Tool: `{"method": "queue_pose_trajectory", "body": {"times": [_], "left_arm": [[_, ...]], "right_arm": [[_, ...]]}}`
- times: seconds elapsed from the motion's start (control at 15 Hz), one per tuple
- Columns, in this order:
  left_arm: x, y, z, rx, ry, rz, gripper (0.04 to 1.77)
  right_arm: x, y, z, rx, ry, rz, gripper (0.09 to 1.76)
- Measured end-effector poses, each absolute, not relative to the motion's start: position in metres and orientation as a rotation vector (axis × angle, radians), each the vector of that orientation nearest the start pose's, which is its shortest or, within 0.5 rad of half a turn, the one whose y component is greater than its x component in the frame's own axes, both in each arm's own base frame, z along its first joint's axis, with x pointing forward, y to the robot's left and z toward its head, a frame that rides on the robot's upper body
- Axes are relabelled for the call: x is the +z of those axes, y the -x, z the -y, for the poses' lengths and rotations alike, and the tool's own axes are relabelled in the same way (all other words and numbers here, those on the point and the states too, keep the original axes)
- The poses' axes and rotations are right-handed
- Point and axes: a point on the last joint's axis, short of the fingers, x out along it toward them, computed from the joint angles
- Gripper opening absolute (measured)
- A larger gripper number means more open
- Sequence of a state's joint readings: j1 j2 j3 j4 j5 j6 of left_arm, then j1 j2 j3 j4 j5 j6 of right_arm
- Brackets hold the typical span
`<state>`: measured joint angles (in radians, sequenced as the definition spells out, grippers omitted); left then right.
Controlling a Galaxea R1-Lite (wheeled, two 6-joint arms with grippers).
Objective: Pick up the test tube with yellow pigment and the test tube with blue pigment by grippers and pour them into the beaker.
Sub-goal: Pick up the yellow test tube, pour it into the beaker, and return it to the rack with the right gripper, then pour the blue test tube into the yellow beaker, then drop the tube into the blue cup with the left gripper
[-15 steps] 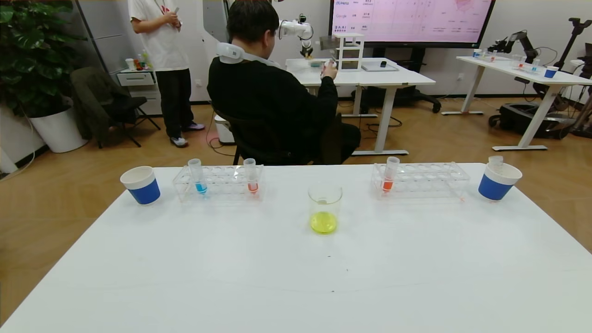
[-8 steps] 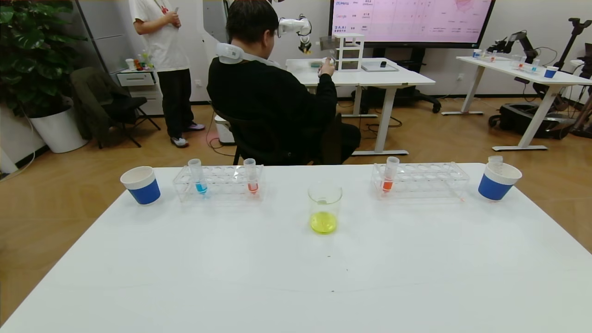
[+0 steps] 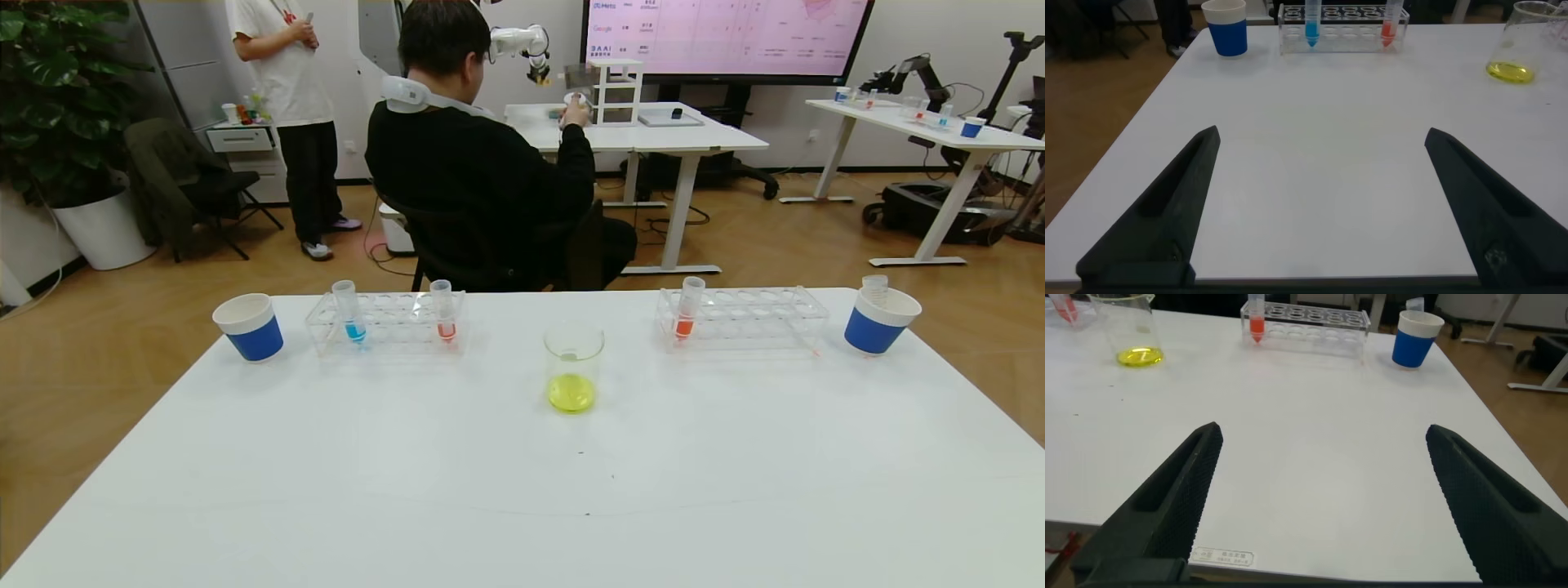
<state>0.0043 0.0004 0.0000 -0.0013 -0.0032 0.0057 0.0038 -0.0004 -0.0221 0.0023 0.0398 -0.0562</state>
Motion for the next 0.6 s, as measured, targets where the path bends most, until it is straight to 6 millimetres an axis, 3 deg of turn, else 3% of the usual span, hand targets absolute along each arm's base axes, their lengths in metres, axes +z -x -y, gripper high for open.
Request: {"method": "queue_pose_trajectory", "body": {"times": [0.6], "left_arm": [[0.0761, 0.0228, 0.0004, -0.009, -0.022, 0.005, 1.75]], "right_arm": [[0.0751, 0.0229, -0.0005, 0.029, 0.065, -0.002, 1.74]]}}
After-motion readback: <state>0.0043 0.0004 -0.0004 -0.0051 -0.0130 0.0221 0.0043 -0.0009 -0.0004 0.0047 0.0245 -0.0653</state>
